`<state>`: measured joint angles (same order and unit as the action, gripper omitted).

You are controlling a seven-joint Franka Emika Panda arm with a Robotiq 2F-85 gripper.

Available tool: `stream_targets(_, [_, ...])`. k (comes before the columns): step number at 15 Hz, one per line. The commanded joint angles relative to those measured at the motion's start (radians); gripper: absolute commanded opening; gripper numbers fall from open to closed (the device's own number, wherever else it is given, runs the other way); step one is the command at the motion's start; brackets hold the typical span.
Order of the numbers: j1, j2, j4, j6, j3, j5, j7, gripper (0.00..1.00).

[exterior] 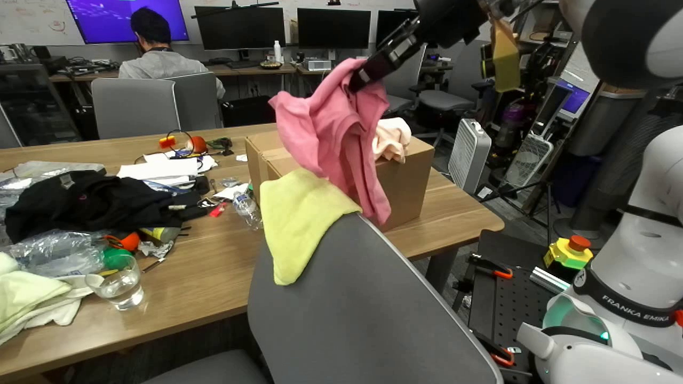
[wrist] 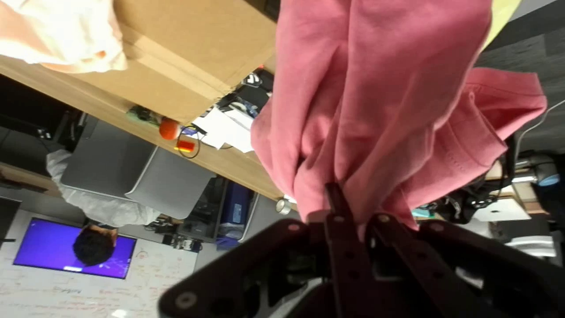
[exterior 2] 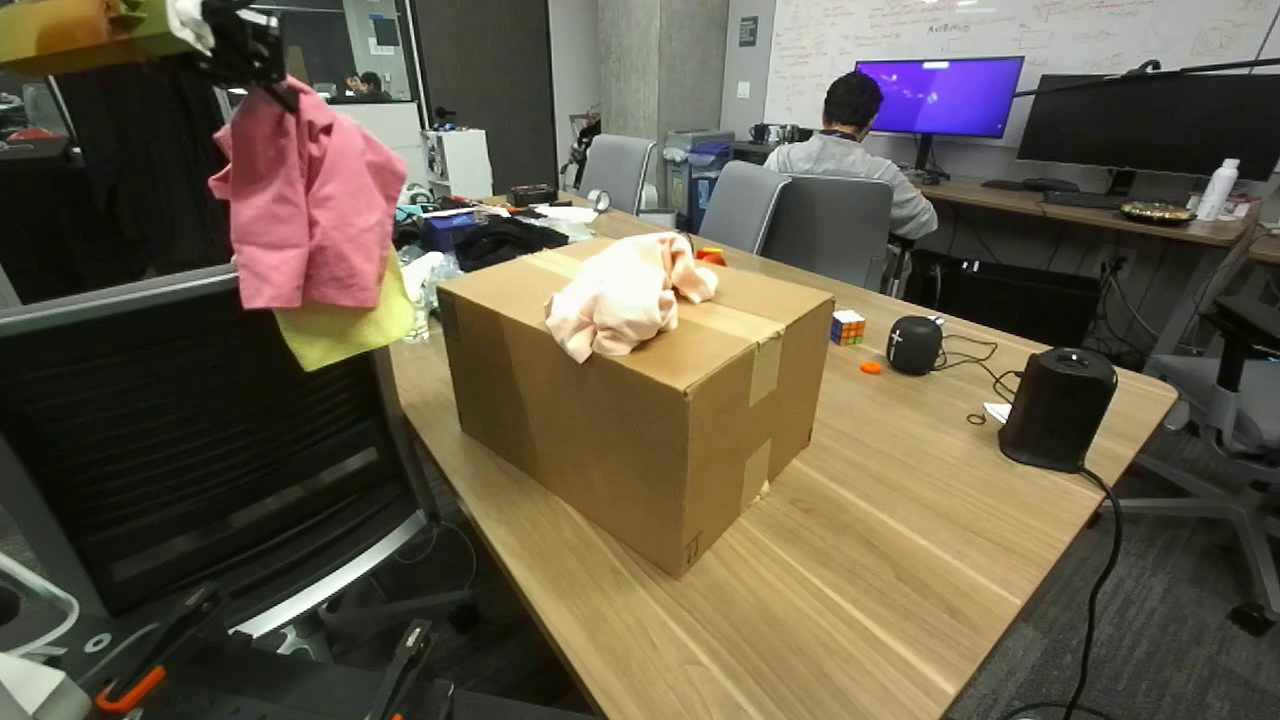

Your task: Move the clothes from the chair headrest to the box

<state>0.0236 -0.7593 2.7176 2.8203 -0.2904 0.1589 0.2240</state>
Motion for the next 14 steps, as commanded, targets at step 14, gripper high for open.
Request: stream_targets(14, [-1.004, 0.212, -0.378, 0.079, -0.538, 0.395, 0.357, 0.04])
